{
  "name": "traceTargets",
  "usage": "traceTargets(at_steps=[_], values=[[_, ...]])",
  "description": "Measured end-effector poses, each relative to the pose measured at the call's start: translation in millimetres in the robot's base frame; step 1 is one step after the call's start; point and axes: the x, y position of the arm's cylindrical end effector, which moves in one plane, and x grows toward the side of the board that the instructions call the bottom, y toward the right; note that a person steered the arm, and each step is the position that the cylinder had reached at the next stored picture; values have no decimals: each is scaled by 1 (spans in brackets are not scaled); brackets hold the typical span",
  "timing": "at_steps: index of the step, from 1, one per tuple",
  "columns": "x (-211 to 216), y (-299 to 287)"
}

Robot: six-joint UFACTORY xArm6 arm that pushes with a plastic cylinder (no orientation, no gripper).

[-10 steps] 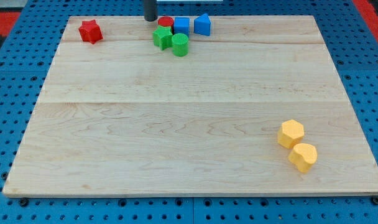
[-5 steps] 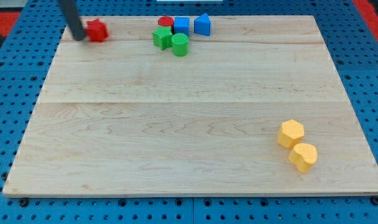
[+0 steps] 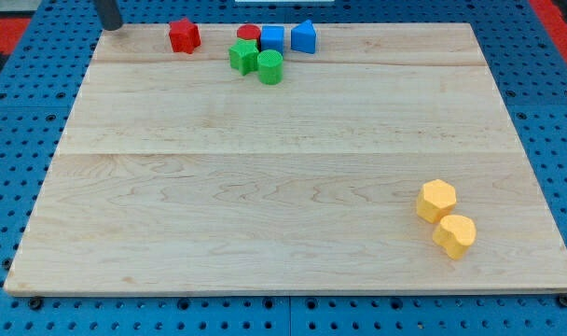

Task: Push the red blocks to the top center of the board

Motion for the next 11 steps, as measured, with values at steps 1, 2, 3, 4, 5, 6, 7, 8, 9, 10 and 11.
traceTargets(at_steps=[1, 2, 3, 4, 5, 6, 7, 8, 9, 10, 11], values=[[1, 60], [8, 106], [9, 99], [9, 81], [28, 90], [31, 156], [32, 147], [38, 109], [79, 92], [103, 72], [103, 88]])
